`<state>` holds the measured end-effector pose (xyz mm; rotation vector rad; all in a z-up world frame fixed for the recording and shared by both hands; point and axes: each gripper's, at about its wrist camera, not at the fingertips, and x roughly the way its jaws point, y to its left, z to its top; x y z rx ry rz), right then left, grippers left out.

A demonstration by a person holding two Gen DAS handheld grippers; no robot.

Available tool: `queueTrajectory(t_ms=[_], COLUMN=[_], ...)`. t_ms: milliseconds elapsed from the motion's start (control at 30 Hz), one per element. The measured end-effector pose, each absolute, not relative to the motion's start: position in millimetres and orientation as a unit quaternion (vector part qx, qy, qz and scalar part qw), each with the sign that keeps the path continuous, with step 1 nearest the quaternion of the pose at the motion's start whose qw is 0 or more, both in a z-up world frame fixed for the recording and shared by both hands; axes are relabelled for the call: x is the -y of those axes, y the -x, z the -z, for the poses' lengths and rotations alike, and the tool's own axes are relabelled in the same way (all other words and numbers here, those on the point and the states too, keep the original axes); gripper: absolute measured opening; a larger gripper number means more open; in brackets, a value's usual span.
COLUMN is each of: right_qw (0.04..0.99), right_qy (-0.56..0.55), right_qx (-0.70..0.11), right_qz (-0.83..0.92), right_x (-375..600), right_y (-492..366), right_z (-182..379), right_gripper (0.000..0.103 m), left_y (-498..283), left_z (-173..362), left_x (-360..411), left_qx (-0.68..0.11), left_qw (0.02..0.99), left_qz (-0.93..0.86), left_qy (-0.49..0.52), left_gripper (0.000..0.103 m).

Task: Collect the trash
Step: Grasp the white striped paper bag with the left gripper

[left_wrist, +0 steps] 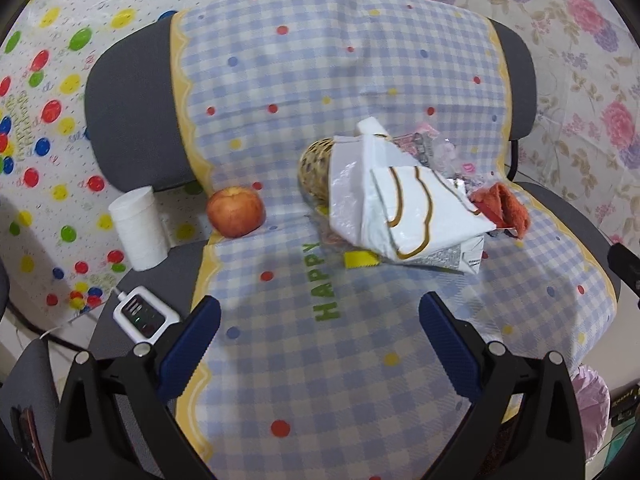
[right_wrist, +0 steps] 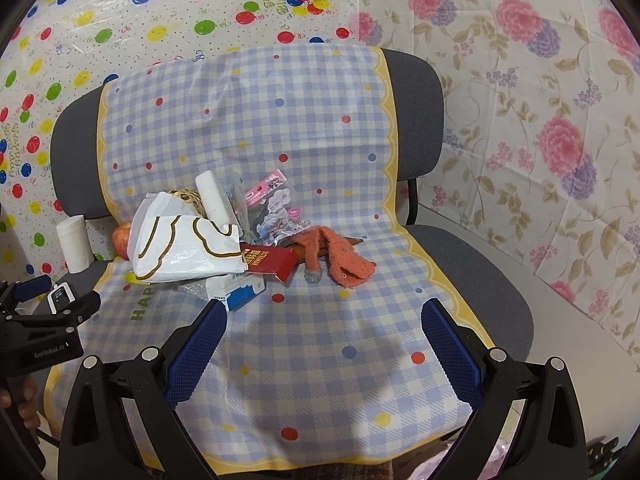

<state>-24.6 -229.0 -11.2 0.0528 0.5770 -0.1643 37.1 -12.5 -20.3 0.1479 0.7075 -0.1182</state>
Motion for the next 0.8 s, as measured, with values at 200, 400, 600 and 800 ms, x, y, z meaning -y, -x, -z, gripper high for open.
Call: queueTrajectory(t_ms=[200, 400, 600, 800], right_qw=[0.951, 0.947, 0.943, 0.941], right_qy=[-0.031, -0.034, -0.036, -0.04], right_qx=[-0.295, -0.305, -0.317, -0.323], right_qz=[0.088, 0.096, 0.095, 0.093], right_x=[235, 245, 249, 250], right_y=[12, 3, -6, -9], right_z=[20, 30, 41, 45], right_gripper=[0.097, 0.097, 0.097, 0.097], left_y=[-56, -78, -107, -121], left_z=[31, 26, 29, 40], left_x=[35, 43, 49, 54], left_qx=[-0.348, -0.346, -0.353, -0.374], left_qw=[0.929, 0.929, 0.923, 0.908], left_qz=[0.089, 0.123, 0.152, 0.188], left_qy=[-0.091, -0.052, -0.019, 0.008], left_gripper=[0.096, 0.088, 0.088, 0.052])
